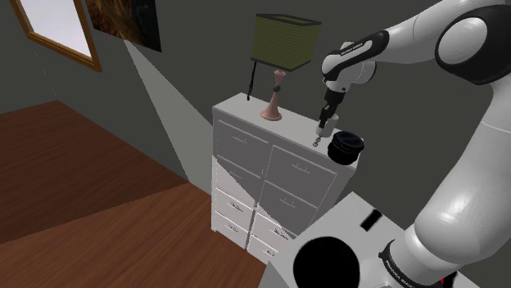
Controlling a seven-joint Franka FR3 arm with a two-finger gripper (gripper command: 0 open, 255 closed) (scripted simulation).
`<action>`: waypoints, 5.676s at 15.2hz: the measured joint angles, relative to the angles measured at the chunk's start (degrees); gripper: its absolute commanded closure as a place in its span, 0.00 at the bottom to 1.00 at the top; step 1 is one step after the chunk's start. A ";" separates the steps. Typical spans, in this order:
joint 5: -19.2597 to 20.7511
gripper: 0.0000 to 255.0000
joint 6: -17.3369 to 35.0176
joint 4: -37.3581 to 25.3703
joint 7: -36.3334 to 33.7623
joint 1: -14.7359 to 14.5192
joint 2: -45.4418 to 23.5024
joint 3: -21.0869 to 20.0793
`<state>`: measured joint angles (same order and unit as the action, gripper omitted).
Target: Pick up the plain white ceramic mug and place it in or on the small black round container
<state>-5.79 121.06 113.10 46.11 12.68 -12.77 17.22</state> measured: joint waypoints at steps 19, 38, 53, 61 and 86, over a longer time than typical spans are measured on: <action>1.55 1.00 -8.30 -4.77 -1.14 -0.26 3.74 0.35; 2.63 1.00 -22.34 -16.30 -2.17 -0.35 6.40 0.52; 10.01 1.00 -25.29 12.96 -10.62 -1.48 39.69 -4.07; 10.55 1.00 -20.53 20.09 -11.04 -1.15 42.01 -4.11; 10.91 0.00 -10.76 28.35 -10.90 -0.94 40.54 -3.34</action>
<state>5.12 110.30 141.46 35.22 11.75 27.77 13.88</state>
